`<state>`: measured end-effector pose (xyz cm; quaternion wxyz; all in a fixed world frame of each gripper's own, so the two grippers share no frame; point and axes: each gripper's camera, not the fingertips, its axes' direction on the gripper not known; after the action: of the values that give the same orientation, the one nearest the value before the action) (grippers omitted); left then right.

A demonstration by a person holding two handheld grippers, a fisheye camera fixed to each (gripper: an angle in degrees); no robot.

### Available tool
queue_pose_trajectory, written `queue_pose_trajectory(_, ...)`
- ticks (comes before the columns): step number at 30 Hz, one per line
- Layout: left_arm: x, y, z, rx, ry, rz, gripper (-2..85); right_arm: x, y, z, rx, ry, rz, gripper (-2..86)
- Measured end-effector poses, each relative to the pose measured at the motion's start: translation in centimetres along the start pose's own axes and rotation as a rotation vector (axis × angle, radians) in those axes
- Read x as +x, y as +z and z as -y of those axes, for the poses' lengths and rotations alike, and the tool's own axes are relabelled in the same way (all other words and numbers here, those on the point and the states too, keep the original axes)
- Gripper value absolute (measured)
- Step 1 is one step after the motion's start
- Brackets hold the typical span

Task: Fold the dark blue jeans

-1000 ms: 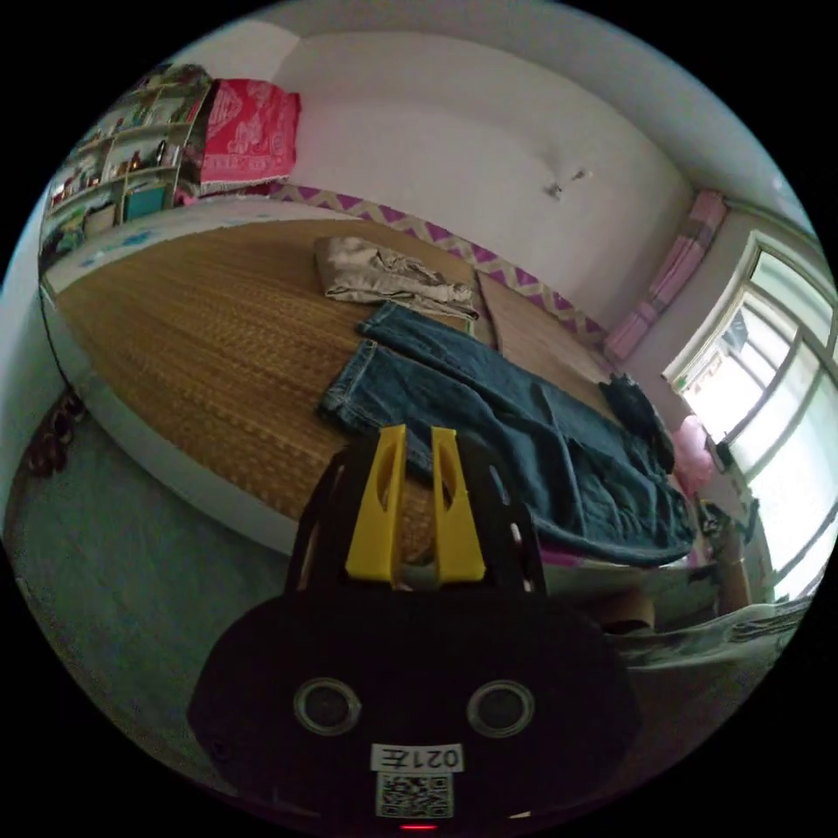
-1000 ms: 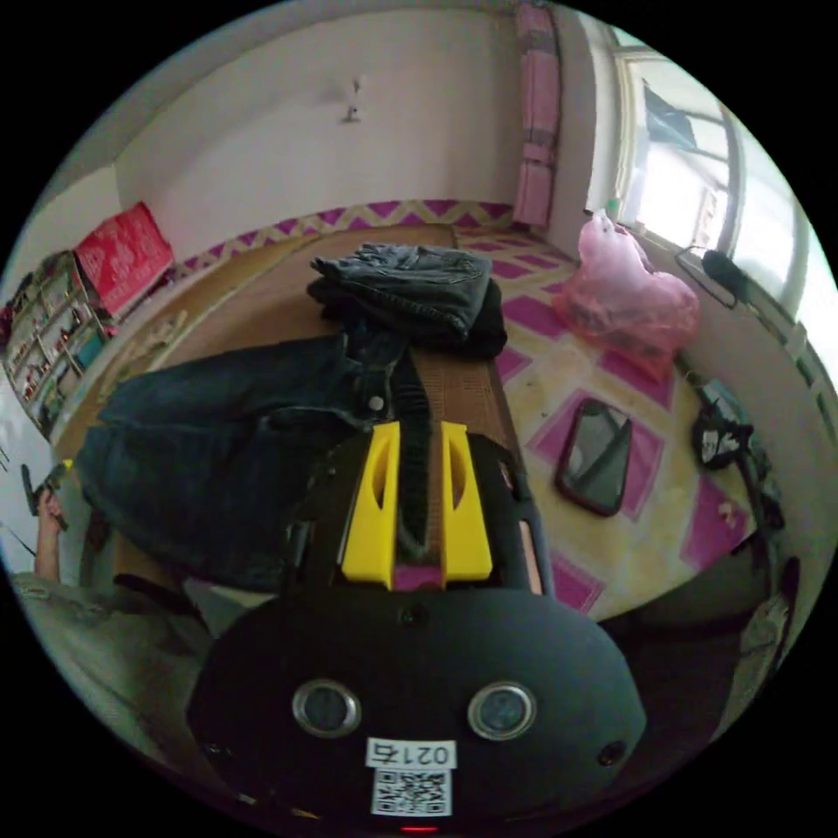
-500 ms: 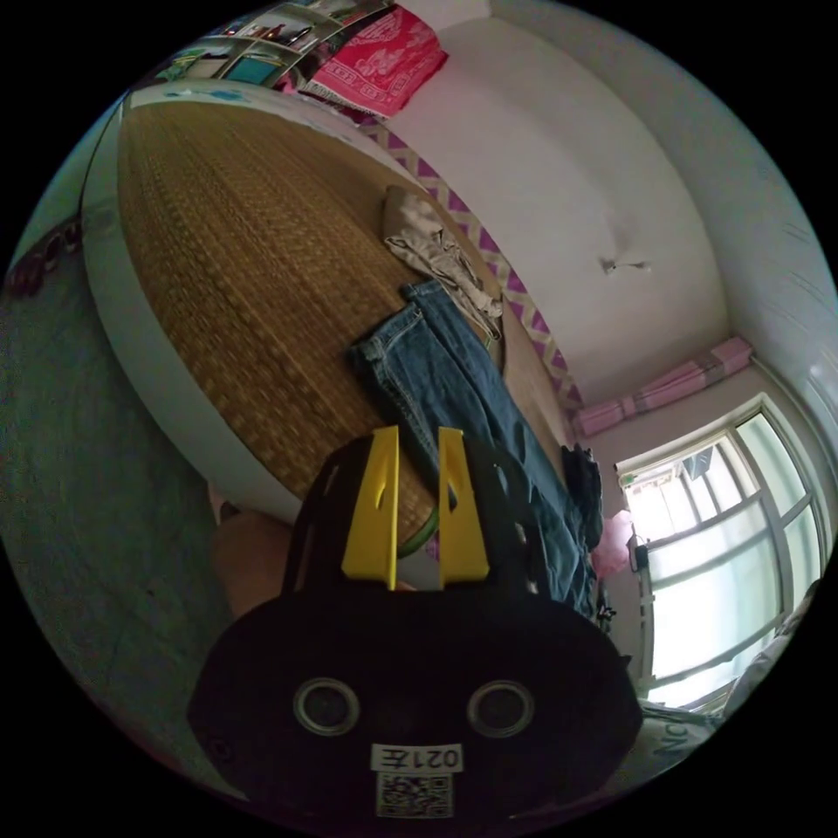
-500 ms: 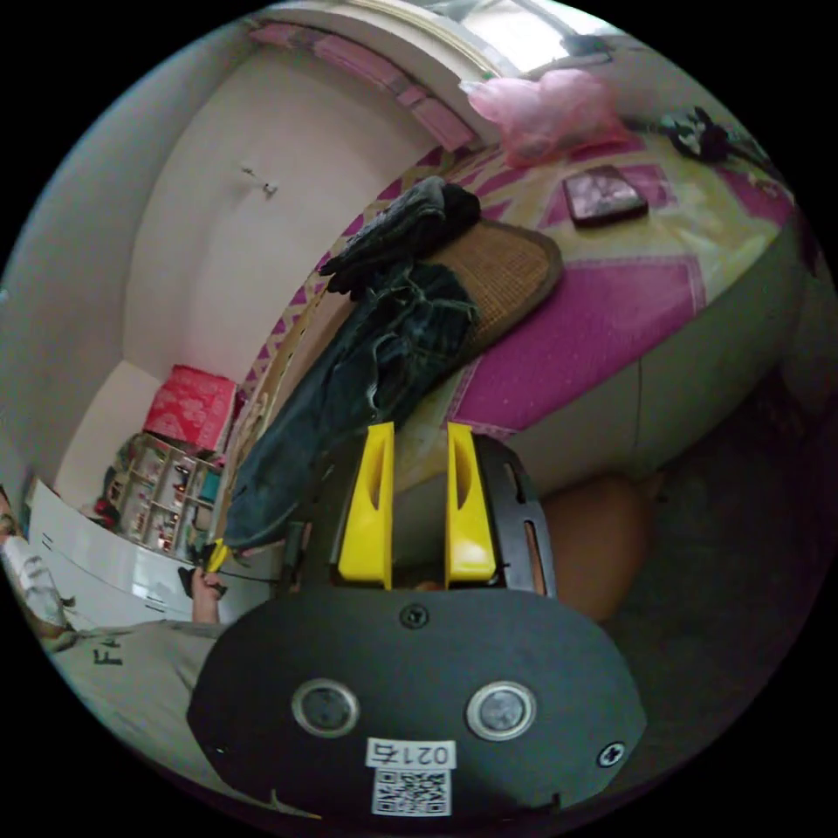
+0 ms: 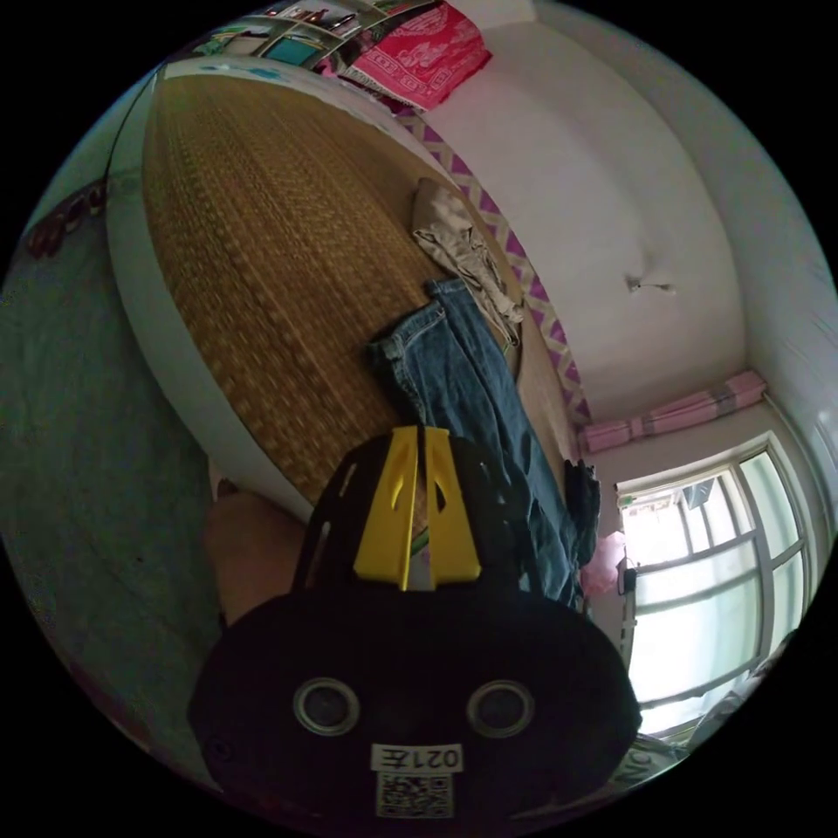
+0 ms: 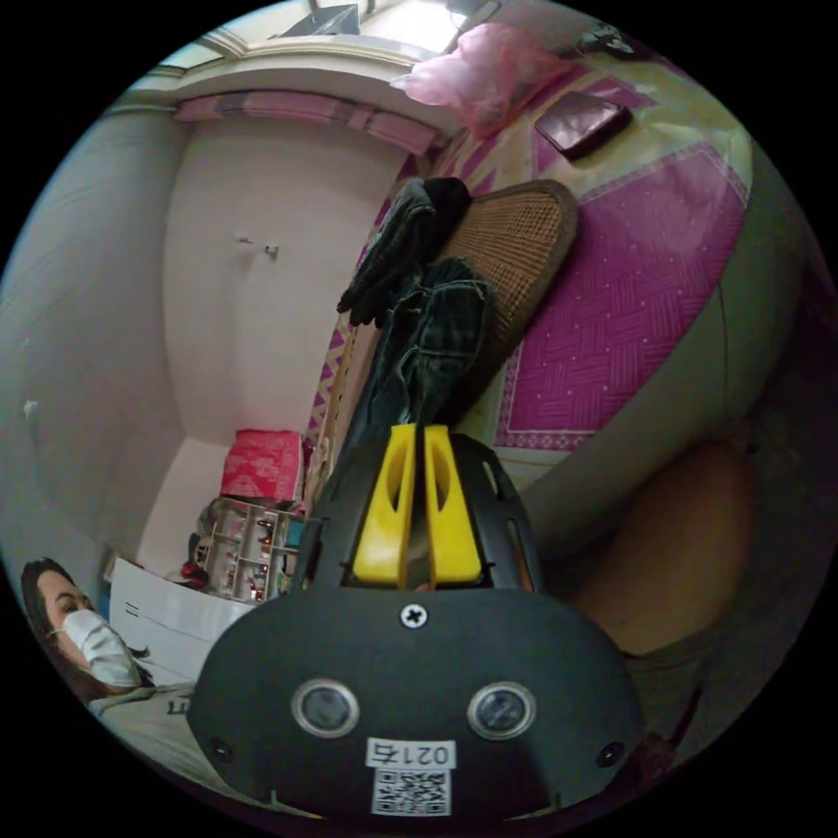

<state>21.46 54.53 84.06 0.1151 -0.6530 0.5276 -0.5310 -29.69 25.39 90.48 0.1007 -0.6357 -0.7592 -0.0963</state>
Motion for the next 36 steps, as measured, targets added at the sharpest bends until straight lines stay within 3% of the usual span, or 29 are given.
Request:
queue_pose_trajectory(5,1.0,1.2,1.2,-0.007,0.013,-0.074,-0.9,-4.6,1.1,2.4,-0.029,-0.093,0.07,0.1)
queue_pose_trajectory(11,10.5,5.5,8.9,-0.087,0.189,-0.022,-0.9,-13.4,7.8,12.0,-0.084,-0.204,0.1,0.2)
queue_pose_trajectory(16,15.1,18.7,16.0,-0.203,0.215,0.111,-0.9,-14.1,20.5,20.6,-0.141,-0.102,0.026,2.0)
queue_pose_trajectory(21,12.6,29.3,18.1,-0.221,0.198,0.222,-0.7,-10.7,27.2,21.9,-0.11,-0.026,-0.072,5.8)
queue_pose_trajectory(26,12.0,29.2,15.3,-0.153,0.349,0.178,-0.9,-13.9,27.0,17.0,-0.191,-0.171,0.023,4.8)
queue_pose_trajectory(30,14.1,33.4,8.8,-0.32,0.58,0.149,-0.9,-23.3,32.4,6.0,-0.467,-0.567,-0.02,1.2)
queue_pose_trajectory(33,15.9,38.6,4.0,-0.444,0.774,0.259,-0.9,-29.9,37.9,-4.1,-0.607,-0.858,-0.068,-0.3)
queue_pose_trajectory(34,15.8,40.5,2.7,-0.449,0.829,0.371,-0.9,-31.8,40.0,-7.9,-0.644,-0.962,-0.108,-0.6)
queue_pose_trajectory(36,15.2,41.3,2.0,-0.43,0.864,0.358,-0.9,-32.9,43.4,-13.2,-0.679,-1.105,-0.276,-0.8)
